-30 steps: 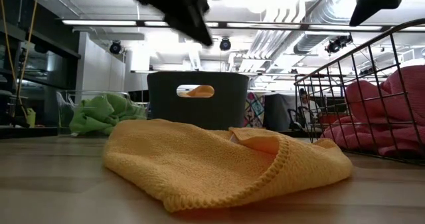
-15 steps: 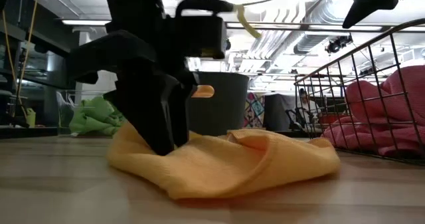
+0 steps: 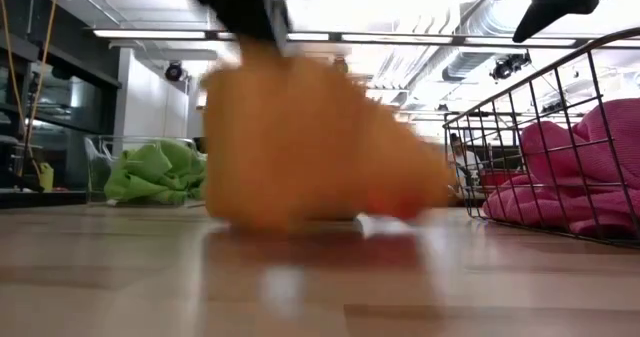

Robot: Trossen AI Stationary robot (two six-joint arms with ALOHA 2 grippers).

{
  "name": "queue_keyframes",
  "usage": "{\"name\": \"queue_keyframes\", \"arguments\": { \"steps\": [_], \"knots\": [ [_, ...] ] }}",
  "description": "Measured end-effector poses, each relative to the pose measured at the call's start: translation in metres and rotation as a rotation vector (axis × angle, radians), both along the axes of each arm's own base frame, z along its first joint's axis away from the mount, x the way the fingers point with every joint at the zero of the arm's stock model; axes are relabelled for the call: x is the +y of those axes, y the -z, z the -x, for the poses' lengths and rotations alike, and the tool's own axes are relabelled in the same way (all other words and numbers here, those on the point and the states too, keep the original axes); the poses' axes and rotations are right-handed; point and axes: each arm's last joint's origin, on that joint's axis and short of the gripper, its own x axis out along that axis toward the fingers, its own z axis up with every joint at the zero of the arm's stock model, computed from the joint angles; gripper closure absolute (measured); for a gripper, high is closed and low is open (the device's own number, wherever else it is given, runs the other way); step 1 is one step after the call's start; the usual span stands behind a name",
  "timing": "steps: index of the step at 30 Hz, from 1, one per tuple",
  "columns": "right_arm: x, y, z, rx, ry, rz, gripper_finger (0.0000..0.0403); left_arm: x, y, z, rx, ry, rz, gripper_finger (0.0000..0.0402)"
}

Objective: Sort microfiber towel by color & place in baskets
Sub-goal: Put the orange towel into the blue bin

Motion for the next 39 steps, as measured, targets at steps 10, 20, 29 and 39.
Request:
{"name": "queue_keyframes", "arguments": {
  "steps": [10,20,29,39],
  "knots": [
    [-0.003,-0.003,-0.003,-0.072,0.066,0.096,0.0077,0.075,-0.134,0.068,-0.503,-0.396,-0.32,0.04],
    [-0.006,-0.008,-0.011,-0.161,0.092,0.123,0.0077,0.137,-0.11,0.041,-0.582,-0.518,-0.274,0.0401],
    [-0.005,-0.008,-0.01,-0.16,0.08,0.153,0.0077,0.154,-0.058,0.045,-0.752,-0.75,-0.147,0.0401],
    [-0.006,-0.009,-0.01,-0.148,0.029,0.253,0.0077,0.143,0.011,0.065,-0.856,-0.979,0.106,0.0401]
  ]
}}
